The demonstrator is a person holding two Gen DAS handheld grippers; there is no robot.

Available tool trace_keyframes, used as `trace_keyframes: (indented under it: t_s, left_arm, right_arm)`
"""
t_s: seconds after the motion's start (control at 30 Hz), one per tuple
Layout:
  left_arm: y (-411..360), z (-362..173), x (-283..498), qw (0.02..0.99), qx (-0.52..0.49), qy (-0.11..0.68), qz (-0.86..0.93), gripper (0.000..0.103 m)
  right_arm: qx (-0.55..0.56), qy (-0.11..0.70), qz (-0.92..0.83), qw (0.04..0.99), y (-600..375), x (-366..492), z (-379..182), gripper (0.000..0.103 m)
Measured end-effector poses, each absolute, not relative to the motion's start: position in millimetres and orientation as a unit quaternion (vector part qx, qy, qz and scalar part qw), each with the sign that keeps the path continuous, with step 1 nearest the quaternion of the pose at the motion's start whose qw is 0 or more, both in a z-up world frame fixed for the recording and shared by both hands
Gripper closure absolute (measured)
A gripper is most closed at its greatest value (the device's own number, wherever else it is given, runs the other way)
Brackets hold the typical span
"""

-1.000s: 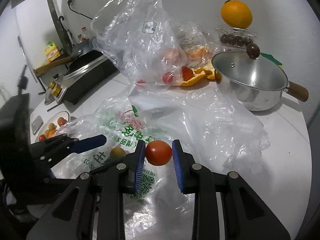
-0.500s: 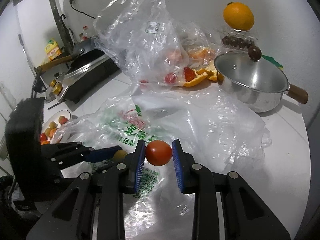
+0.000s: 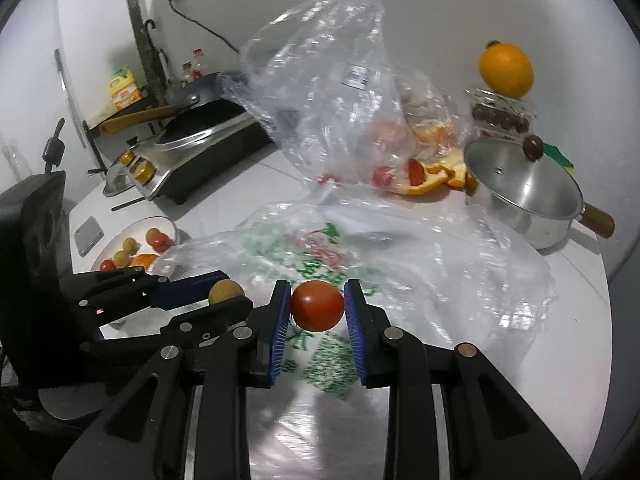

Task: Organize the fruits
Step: 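Carry the tomato in the right gripper while the left carries its yellow fruit to the plate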

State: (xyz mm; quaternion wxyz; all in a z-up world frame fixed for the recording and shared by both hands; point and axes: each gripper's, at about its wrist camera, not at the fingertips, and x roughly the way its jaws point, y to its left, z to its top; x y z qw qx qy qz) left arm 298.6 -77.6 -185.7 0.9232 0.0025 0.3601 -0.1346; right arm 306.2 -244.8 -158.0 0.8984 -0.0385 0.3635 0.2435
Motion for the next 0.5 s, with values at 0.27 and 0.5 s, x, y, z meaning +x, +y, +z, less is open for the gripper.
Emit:
trace_keyframes:
  t_s: [0.27, 0.5]
  left_arm:
    - [-31, -179, 276, 0.933, -0.021, 0.35, -0.088, 0.077]
    - [9, -177, 263, 0.937, -0.039, 0.343, -0.049, 0.077]
  right_arm:
    - [-0.058, 0.358, 0.275, 0.89, -201, 297, -154, 0.074]
    - [-0.076, 0.356, 0.303, 0.881, -163, 293, -152, 0.074]
